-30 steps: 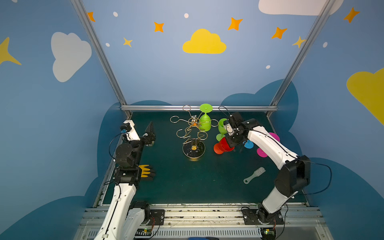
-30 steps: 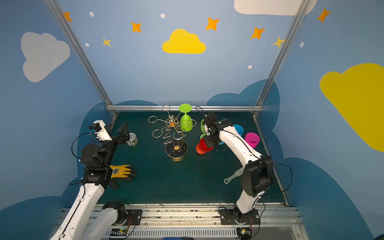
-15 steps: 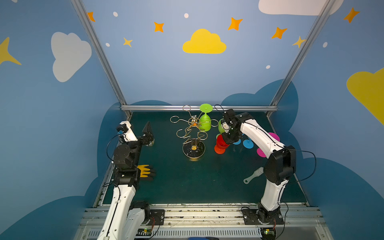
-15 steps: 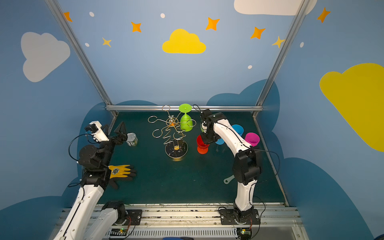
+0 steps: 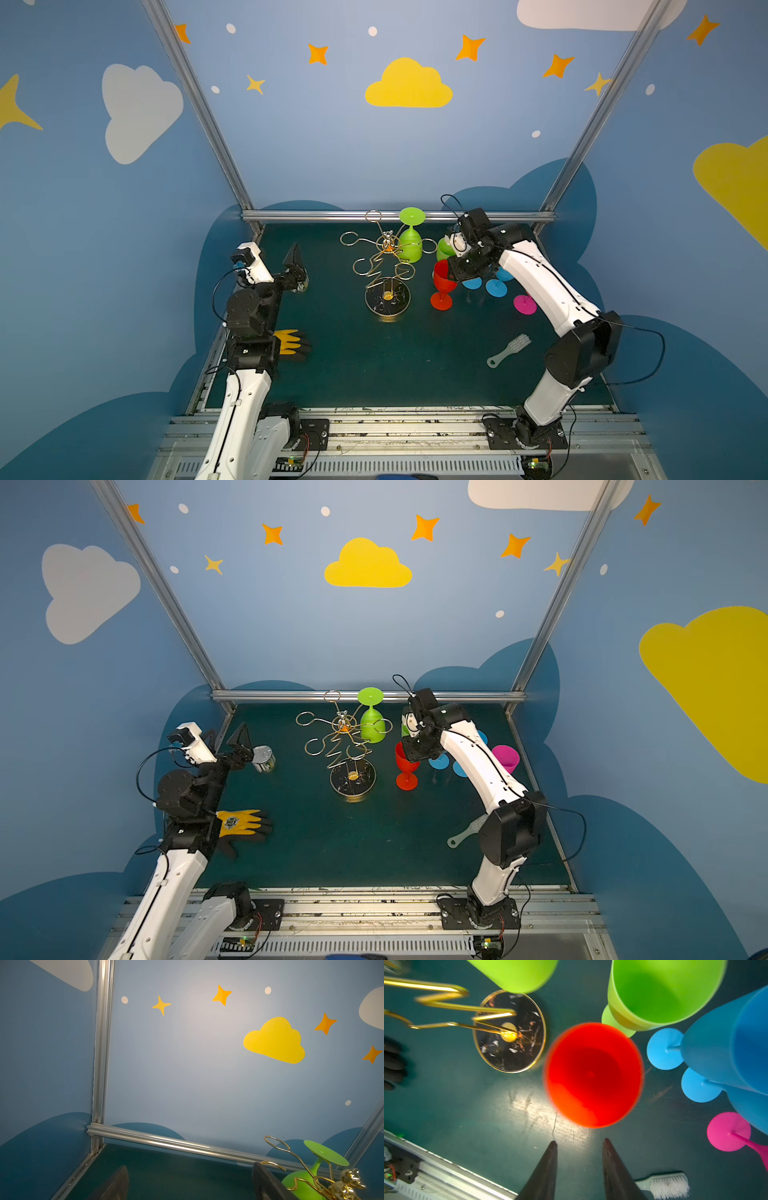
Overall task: Take the wine glass off the wine glass rack
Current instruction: 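Open the left gripper and withdraw it while the right gripper sets the red glass upright, then reach the right gripper to the lime-green glass hanging on the rack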
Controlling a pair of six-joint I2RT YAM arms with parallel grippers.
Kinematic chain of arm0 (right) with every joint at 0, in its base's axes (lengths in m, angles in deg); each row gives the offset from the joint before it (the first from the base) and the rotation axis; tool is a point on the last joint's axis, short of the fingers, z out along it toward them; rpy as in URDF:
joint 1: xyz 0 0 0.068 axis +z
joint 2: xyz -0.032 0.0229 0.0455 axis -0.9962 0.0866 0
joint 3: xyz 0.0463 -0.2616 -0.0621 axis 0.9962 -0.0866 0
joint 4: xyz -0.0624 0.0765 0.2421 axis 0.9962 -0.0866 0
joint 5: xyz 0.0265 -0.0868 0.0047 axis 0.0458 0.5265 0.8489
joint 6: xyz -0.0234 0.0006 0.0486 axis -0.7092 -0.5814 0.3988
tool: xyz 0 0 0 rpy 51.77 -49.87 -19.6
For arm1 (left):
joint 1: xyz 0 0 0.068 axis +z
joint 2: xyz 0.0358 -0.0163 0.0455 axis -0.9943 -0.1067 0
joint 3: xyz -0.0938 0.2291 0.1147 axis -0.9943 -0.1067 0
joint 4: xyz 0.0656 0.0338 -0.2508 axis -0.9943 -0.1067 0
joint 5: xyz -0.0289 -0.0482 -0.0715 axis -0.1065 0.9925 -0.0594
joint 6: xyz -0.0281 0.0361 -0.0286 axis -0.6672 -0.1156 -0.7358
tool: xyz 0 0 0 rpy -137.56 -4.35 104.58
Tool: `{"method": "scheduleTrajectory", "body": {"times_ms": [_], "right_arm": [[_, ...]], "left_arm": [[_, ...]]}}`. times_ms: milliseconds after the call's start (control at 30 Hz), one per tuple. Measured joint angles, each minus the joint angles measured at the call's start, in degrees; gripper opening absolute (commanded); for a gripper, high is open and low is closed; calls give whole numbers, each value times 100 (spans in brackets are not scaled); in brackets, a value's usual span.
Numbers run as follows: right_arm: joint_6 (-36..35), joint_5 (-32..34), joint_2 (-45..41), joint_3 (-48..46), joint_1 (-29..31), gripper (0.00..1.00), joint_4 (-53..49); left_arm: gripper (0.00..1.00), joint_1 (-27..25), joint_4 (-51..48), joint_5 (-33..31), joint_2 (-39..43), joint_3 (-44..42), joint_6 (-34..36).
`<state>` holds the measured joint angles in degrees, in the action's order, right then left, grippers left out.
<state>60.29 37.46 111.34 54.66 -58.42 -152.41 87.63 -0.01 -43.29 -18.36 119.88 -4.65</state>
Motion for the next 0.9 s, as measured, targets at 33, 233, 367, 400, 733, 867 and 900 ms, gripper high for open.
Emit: {"method": "scheduleTrajectory", "body": {"times_ms": [33, 233, 367, 400, 733, 867, 900], "right_arm": [[9, -24, -83, -20, -2, 37, 26], [57, -328, -717, -479, -107, 39, 437], [282, -634, -1423, -1300, -205, 48, 1403], [356, -721, -1681, -1639, -232, 53, 1803], [1187, -1587, -1893, -2133, -553, 68, 4218], [1403, -1965, -1226, -1685, -555, 69, 4640], [1471, -2055, -1075, -1591, -557, 69, 4704]], "left_arm": [[91, 0, 0, 2, 0, 0, 0], [91, 2, 0, 2, 0, 0, -20], [91, 2, 0, 2, 17, 0, -20], [91, 2, 0, 2, 28, -4, -20], [91, 2, 2, 20, 63, -4, -46], [91, 7, 2, 42, 63, -4, -76], [91, 7, 2, 48, 63, -4, -81]]}}
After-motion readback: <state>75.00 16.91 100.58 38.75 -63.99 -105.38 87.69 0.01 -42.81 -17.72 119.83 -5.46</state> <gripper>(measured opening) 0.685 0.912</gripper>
